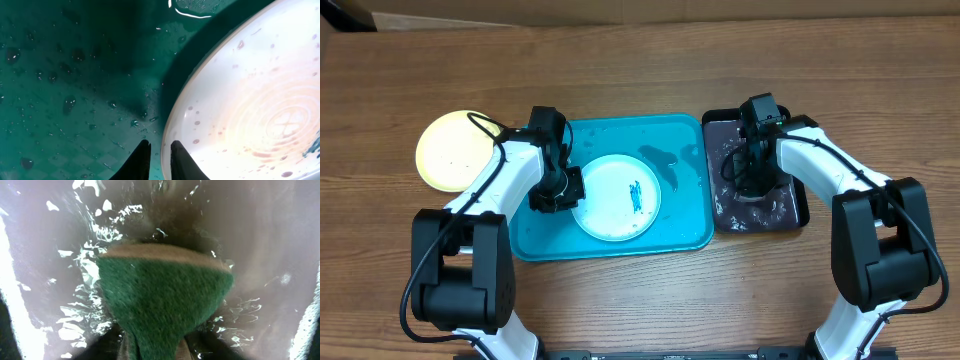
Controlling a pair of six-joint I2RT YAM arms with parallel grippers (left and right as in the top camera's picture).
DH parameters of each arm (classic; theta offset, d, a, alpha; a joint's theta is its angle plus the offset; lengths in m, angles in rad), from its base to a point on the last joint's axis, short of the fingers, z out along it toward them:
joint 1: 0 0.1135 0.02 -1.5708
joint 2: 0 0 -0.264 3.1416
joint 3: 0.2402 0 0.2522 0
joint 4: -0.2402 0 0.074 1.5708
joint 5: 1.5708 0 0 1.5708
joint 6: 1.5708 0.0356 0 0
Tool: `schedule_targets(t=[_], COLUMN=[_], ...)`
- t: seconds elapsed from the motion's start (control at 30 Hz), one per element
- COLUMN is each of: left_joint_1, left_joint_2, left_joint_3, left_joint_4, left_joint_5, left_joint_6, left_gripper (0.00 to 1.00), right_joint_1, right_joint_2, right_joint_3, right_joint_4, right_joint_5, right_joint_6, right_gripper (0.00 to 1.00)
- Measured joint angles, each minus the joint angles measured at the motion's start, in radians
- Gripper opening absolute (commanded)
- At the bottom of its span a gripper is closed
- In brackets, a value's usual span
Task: Clean dirty plates on tray and stack at the side
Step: 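Grasp the green sponge with the right gripper and dip it in the water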
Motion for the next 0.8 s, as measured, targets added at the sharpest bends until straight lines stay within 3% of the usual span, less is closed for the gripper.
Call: schedule_targets(t=[0.2, 0.3, 0.33, 0.37, 0.4, 0.43, 0.47, 0.5, 0.53, 0.73, 0.8], left_joint_1=[0.0, 0.0, 0.0, 0.0, 0.0, 0.0, 0.0, 0.0, 0.0, 0.0, 0.0], left_joint_2=[0.0, 0.0, 0.0, 0.0, 0.0, 0.0, 0.0, 0.0, 0.0, 0.0, 0.0], left_joint_3=[0.0, 0.0, 0.0, 0.0, 0.0, 0.0, 0.0, 0.0, 0.0, 0.0, 0.0], left_joint_4=[0.0, -0.001, -0.001, -0.001, -0.001, -0.001, -0.001, -0.001, -0.001, -0.001, -0.001], left_joint_5=[0.0, 0.0, 0.0, 0.0, 0.0, 0.0, 0.0, 0.0, 0.0, 0.0, 0.0], left_joint_6=[0.0, 0.0, 0.0, 0.0, 0.0, 0.0, 0.0, 0.0, 0.0, 0.0, 0.0], left_gripper=[0.17, 0.17, 0.17, 0.17, 0.17, 0.17, 0.17, 0.17, 0.17, 0.18, 0.18], right_joint_1=[0.0, 0.0, 0.0, 0.0, 0.0, 0.0, 0.0, 0.0, 0.0, 0.0, 0.0], right_joint_2=[0.001, 0.001, 0.001, 0.001, 0.001, 0.001, 0.001, 0.002, 0.002, 0.002, 0.002], right_joint_3=[0.018, 0.018, 0.018, 0.017, 0.015, 0.01, 0.004, -0.002, -0.003, -0.001, 0.002], right_joint_4=[0.036, 0.053, 0.057, 0.062, 0.067, 0.075, 0.078, 0.081, 0.08, 0.095, 0.109], right_joint_5=[0.0, 0.0, 0.0, 0.0, -0.001, 0.0, -0.001, 0.0, 0.0, 0.0, 0.0], right_joint_6=[-0.003, -0.003, -0.004, -0.003, 0.0, -0.004, -0.004, -0.004, 0.003, -0.003, -0.003], right_gripper=[0.9, 0.88, 0.82, 0.35, 0.08, 0.04, 0.48, 0.81, 0.88, 0.89, 0.81])
